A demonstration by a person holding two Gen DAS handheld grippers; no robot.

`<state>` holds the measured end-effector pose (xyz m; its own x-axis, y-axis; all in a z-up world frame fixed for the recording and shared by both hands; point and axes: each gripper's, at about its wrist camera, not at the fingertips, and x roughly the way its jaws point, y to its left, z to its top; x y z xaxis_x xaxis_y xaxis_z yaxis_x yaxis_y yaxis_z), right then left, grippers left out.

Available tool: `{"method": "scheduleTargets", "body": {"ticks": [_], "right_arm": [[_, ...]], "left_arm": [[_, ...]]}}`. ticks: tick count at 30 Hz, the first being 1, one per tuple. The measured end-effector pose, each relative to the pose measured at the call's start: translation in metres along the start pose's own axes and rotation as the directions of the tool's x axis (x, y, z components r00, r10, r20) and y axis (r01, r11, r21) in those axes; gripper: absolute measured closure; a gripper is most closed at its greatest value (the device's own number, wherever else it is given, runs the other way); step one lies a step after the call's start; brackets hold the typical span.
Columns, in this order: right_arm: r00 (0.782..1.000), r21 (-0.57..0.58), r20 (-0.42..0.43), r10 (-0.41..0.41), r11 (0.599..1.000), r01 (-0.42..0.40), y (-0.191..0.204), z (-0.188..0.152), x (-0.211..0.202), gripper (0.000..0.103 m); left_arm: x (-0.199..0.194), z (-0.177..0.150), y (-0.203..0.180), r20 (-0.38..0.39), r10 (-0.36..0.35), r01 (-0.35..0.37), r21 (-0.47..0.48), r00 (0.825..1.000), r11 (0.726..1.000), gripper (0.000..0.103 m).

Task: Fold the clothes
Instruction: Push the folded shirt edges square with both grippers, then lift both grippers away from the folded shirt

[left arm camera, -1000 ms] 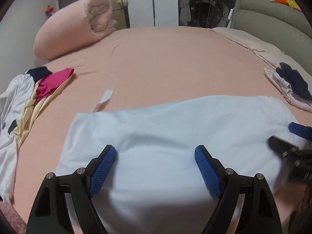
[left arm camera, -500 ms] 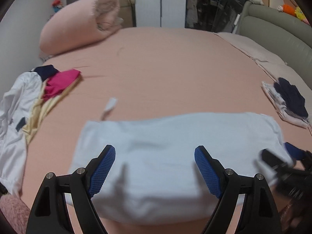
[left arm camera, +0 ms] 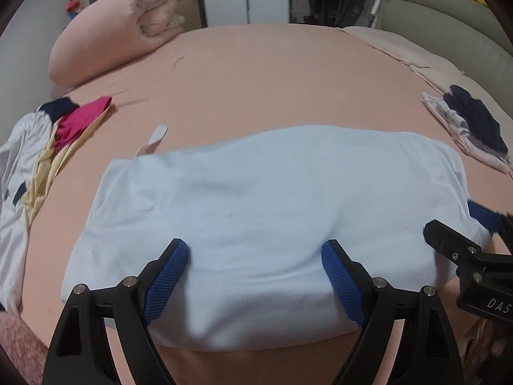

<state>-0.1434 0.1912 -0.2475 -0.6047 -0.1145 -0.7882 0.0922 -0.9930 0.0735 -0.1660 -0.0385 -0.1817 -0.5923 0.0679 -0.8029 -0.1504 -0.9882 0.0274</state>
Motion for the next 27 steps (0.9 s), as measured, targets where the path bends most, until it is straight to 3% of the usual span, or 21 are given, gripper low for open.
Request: {"method": "scheduleTargets", "body": {"ticks": [4,5,6,7,9,11,12,14,16,19,21,23,25,27], "right_arm": [[0.997,-0.038,0.023,-0.072,0.997,0.073,0.028,0.007,0.000,0.008],[0.993,0.011,0.017,-0.118,0.993,0.118,0.019,0.008,-0.001,0.008],[0.987,0.073,0.002,-0.159,0.985,0.158,0.003,0.008,-0.004,0.008],[0.983,0.139,-0.017,-0.183,0.973,0.184,-0.012,0.007,-0.004,0.008],[0.989,0.241,-0.002,-0.150,0.959,0.146,-0.004,0.009,-0.006,0.008],[0.994,0.324,0.038,-0.102,0.942,0.085,0.016,0.011,-0.012,0.008],[0.995,0.320,0.068,-0.066,0.947,0.041,0.036,0.014,-0.013,0.008],[0.991,0.201,0.126,0.032,0.978,-0.057,0.097,0.024,-0.012,0.008],[0.989,0.081,0.117,0.091,0.992,-0.101,0.156,0.029,-0.005,0.008],[0.997,0.022,0.025,0.079,0.997,-0.079,0.193,0.032,0.020,0.008],[1.000,0.027,-0.015,0.007,1.000,-0.007,0.186,0.043,0.041,0.008],[0.999,0.154,-0.050,-0.017,0.988,0.024,0.169,0.048,0.050,0.008],[0.999,0.316,-0.038,0.012,0.949,0.001,0.164,0.049,0.043,0.008],[0.999,0.452,-0.012,0.040,0.891,-0.030,0.170,0.052,0.039,0.008]], "left_arm": [[-0.014,0.000,0.055,0.019,-0.018,0.021,-0.173,1.000,0.985,0.017],[-0.018,-0.001,0.074,0.023,-0.024,0.029,-0.238,0.999,0.971,0.017],[-0.025,-0.002,0.091,0.044,-0.071,0.081,-0.294,0.996,0.952,0.017],[-0.034,-0.002,0.098,0.084,-0.086,0.108,-0.311,0.993,0.944,0.017],[-0.051,-0.003,0.109,0.159,-0.103,0.151,-0.331,0.982,0.931,0.017],[-0.054,-0.005,0.100,0.151,-0.065,0.103,-0.258,0.986,0.961,0.017],[-0.047,-0.007,0.095,0.118,-0.080,0.105,-0.232,0.990,0.967,0.017],[-0.029,-0.013,0.091,0.039,-0.094,0.101,-0.220,0.995,0.970,0.017],[-0.023,-0.018,0.092,0.022,-0.089,0.092,-0.217,0.996,0.972,0.017],[-0.023,-0.018,0.102,0.009,-0.047,0.048,-0.200,0.999,0.979,0.017],[-0.027,-0.016,0.125,0.012,-0.045,0.047,-0.276,0.999,0.960,0.017],[-0.036,-0.015,0.150,0.040,-0.076,0.086,-0.380,0.996,0.921,0.017],[-0.045,-0.017,0.166,0.055,-0.066,0.084,-0.436,0.996,0.896,0.017],[-0.045,-0.019,0.173,0.046,-0.069,0.082,-0.453,0.997,0.888,0.017]]}}
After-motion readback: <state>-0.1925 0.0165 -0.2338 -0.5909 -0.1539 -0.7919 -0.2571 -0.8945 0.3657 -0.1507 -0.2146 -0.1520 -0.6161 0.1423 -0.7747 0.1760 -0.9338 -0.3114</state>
